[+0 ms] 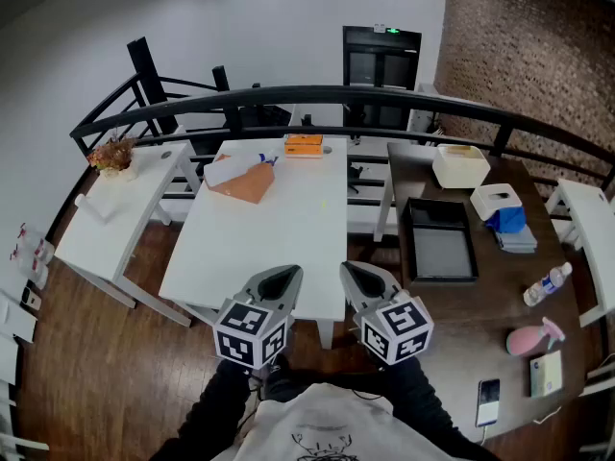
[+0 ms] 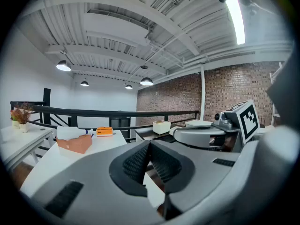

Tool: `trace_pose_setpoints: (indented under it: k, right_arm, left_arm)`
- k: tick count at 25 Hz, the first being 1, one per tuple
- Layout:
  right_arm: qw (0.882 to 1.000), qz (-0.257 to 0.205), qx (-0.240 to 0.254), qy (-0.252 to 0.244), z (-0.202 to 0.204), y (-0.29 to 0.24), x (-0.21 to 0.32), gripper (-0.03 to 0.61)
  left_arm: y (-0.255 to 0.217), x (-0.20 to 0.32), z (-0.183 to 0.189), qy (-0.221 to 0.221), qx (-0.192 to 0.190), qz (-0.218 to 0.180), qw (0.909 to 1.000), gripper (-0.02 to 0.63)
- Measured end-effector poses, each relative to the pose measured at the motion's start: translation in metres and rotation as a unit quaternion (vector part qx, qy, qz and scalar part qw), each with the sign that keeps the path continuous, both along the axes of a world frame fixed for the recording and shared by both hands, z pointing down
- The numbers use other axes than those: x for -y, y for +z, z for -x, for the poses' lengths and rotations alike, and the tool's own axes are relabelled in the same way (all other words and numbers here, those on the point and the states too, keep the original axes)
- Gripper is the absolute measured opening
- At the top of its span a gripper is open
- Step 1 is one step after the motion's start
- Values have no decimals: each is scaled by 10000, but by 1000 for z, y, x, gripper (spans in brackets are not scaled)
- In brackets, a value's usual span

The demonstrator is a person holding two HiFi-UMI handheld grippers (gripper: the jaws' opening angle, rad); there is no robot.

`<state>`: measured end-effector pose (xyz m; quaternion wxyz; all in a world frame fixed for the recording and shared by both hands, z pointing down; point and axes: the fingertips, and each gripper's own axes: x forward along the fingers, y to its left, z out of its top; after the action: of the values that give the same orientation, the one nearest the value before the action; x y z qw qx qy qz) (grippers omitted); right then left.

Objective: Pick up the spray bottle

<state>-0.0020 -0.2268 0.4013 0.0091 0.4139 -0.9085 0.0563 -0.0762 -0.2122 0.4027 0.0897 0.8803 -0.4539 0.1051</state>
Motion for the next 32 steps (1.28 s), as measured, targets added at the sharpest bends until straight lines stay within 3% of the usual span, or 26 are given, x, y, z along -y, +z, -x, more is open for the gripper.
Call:
trace_pose_setpoints:
  k: [12,18,32]
  right_arm:
    - [9994,-49,76,-320,7,-16,-11,-8]
    - [9992,-72,157,-349,6,-27,-27,-8]
    - [9983,-235,370,373,-43,-66,-42,-8]
  left_arm:
    - [-14,-5,5,-273,-29,-146,9995,3]
    - [-20,-12,3,-195,-12,-165,9997,3]
    - [-26,-17,-29,194,-29,-282,9994,3]
